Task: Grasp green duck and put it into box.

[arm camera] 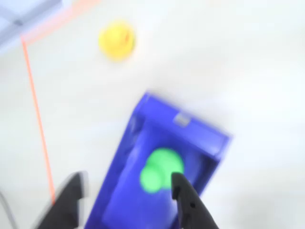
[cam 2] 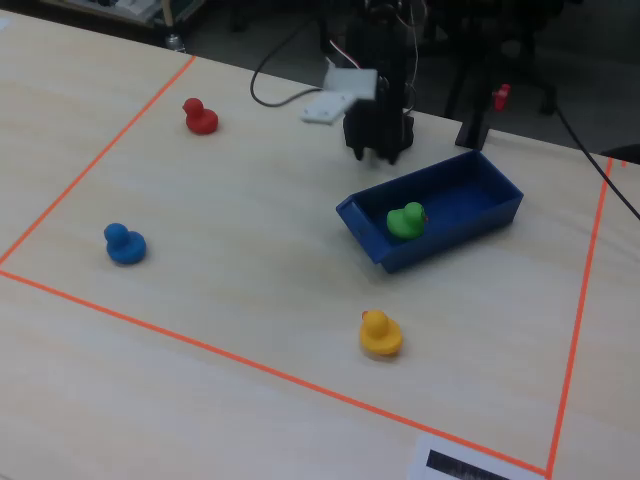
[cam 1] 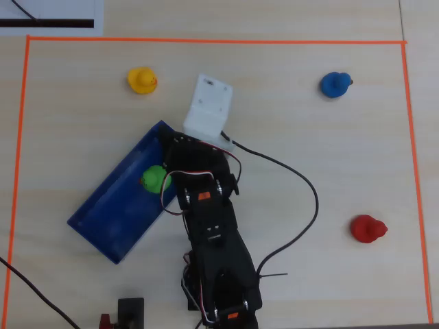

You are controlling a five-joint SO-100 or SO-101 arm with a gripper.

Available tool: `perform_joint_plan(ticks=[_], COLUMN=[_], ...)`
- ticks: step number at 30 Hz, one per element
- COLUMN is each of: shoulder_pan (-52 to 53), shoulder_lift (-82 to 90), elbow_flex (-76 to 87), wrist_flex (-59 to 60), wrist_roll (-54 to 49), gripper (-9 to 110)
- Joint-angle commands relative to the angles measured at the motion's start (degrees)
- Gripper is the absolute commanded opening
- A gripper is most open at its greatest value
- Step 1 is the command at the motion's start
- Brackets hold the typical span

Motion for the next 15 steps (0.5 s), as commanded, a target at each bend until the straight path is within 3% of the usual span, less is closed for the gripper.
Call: perform_joint_plan(ticks=[1, 15], shoulder_pan=[5.54, 12.13], shoulder_lift=[6.86, 43.33], elbow_flex=[1.49, 37.18], wrist_flex=[-4.92, -17.23], wrist_roll=[-3.43, -13.27], gripper=[0, 0])
